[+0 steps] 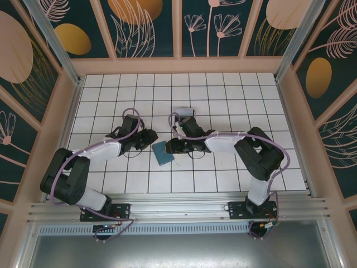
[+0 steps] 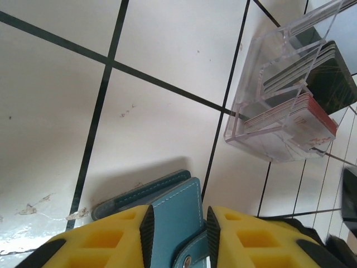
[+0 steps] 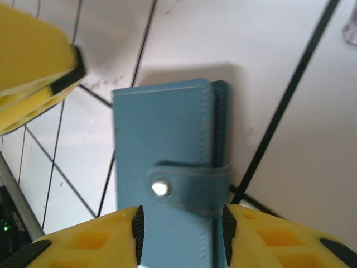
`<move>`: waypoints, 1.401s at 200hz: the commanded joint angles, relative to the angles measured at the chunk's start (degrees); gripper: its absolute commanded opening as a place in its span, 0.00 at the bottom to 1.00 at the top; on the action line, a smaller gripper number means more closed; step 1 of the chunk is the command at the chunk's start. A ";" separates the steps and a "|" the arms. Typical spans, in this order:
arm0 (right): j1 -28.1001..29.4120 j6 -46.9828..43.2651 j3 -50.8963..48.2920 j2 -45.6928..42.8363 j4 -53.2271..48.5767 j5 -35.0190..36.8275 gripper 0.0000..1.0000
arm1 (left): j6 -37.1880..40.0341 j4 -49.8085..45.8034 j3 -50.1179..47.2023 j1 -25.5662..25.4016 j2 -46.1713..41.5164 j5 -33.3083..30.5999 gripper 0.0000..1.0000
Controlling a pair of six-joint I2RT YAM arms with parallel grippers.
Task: Put the credit cards into the card holder
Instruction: Open the button on the card holder, then pick up the card holder from the center of the table.
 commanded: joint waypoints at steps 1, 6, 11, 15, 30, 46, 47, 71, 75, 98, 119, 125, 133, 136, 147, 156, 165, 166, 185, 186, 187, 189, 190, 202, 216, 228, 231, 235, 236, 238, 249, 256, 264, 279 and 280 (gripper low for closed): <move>-0.17 -7.46 1.49 -4.70 -3.03 3.71 0.46 | 2.04 -3.64 1.43 -0.16 -0.66 -1.91 0.34; -0.09 -9.47 2.22 -4.68 -4.01 4.24 0.46 | 2.24 -4.30 1.60 -0.16 -0.49 -2.53 0.34; 0.08 -11.66 3.15 -4.34 -5.10 4.28 0.46 | 2.31 -4.70 1.84 -0.17 -0.34 -2.97 0.34; 0.30 -13.50 4.19 -3.99 -6.07 4.17 0.46 | 2.34 -4.92 1.96 -0.16 -0.10 -3.22 0.35; 1.65 -20.99 8.34 -1.88 -11.07 4.59 0.46 | 2.12 -5.01 2.47 -0.16 0.71 -3.36 0.36; 3.73 -29.43 12.94 0.92 -16.76 5.87 0.45 | 2.27 -4.89 3.33 -0.07 1.80 -2.76 0.35; 3.84 -29.89 13.13 1.19 -17.02 6.02 0.44 | 2.35 -4.97 3.33 -0.07 1.85 -2.76 0.35; 6.11 -39.32 18.82 5.67 -23.90 7.59 0.43 | 3.14 -6.85 4.76 0.49 1.86 -4.21 0.35; 6.20 -40.22 19.25 6.34 -24.56 7.27 0.43 | 3.21 -7.16 4.79 0.72 1.75 -4.34 0.35; 6.55 -43.21 21.71 9.52 -26.13 7.65 0.45 | 3.29 -8.02 3.85 2.13 0.12 -4.94 0.36; 6.69 -44.25 22.87 11.26 -26.13 8.88 0.48 | 2.56 -6.85 0.99 4.28 -1.32 -3.19 0.36; 6.78 -44.42 23.05 11.45 -26.00 9.17 0.49 | 2.39 -6.43 0.19 4.89 -1.86 -2.82 0.36; 6.82 -44.63 23.24 11.72 -25.88 9.32 0.50 | 2.19 -6.03 -0.59 5.57 -2.74 -2.65 0.36; 6.76 -44.76 23.21 11.71 -25.88 9.37 0.51 | 2.24 -5.93 -0.89 5.73 -3.09 -2.67 0.36; 6.78 -45.45 23.22 11.79 -26.06 9.59 0.54 | 2.62 -6.12 -1.24 6.28 -4.06 -2.80 0.36; 6.77 -46.12 23.02 11.72 -26.57 10.06 0.56 | 2.97 -6.68 -1.29 6.51 -4.49 -3.17 0.36; 6.69 -46.59 22.69 11.60 -27.01 10.46 0.57 | 3.28 -7.06 -1.29 6.79 -4.68 -3.37 0.37; 6.69 -46.64 22.66 11.58 -27.03 10.46 0.58 | 3.29 -7.06 -1.27 6.87 -4.68 -3.37 0.37; 6.60 -46.13 21.97 11.00 -27.44 9.40 0.59 | 3.46 -7.06 -1.55 7.18 -4.68 -3.11 0.37; 6.60 -46.06 21.95 10.93 -27.46 9.36 0.59 | 3.47 -7.06 -1.57 7.20 -4.68 -3.06 0.37; 6.64 -45.98 21.93 10.85 -27.43 9.30 0.59 | 3.52 -7.02 -1.59 7.17 -4.68 -3.04 0.37; 6.65 -45.85 21.82 10.68 -27.47 9.13 0.59 | 3.49 -6.99 -1.60 7.21 -4.68 -3.09 0.37; 6.63 -45.79 21.78 10.68 -27.48 9.05 0.59 | 3.40 -6.98 -1.64 7.22 -4.68 -3.10 0.37; 6.60 -45.11 20.63 9.80 -27.16 8.84 0.59 | 3.24 -6.65 -1.97 7.23 -4.72 -2.96 0.37; 6.60 -44.47 18.96 8.97 -26.98 9.24 0.56 | 3.05 -6.05 -2.28 7.29 -4.85 -2.78 0.37; 6.62 -43.89 17.59 8.10 -26.72 9.16 0.53 | 2.98 -5.73 -2.31 7.30 -4.79 -2.58 0.37; 6.62 -43.69 17.33 7.94 -26.70 9.06 0.52 | 3.03 -5.62 -2.30 7.31 -4.77 -2.46 0.37; 6.60 -43.43 16.99 7.84 -26.75 8.83 0.50 | 3.12 -5.50 -2.31 7.23 -4.68 -2.36 0.37; 6.64 -43.30 16.95 7.77 -26.76 8.77 0.49 | 3.13 -5.53 -2.30 7.23 -4.64 -2.30 0.37; 6.61 -43.10 16.86 7.69 -26.78 8.62 0.48 | 3.09 -5.45 -2.26 7.22 -4.60 -2.24 0.37; 6.60 -41.48 16.49 7.30 -27.25 7.18 0.46 | 3.22 -5.31 -2.01 7.26 -4.20 -1.88 0.37; 6.60 -40.18 15.91 6.69 -27.03 6.11 0.46 | 3.21 -5.24 -1.82 7.22 -4.02 -1.64 0.37; 6.60 -38.75 14.77 5.50 -26.09 4.89 0.47 | 3.13 -4.85 -1.77 7.26 -3.97 -1.19 0.37; 6.94 -36.78 13.68 3.98 -25.37 3.61 0.47 | 2.69 -3.94 -2.13 7.26 -4.11 -0.83 0.37; 6.99 -36.68 13.58 3.90 -25.37 3.66 0.48 | 2.60 -3.92 -2.13 7.24 -4.13 -0.83 0.37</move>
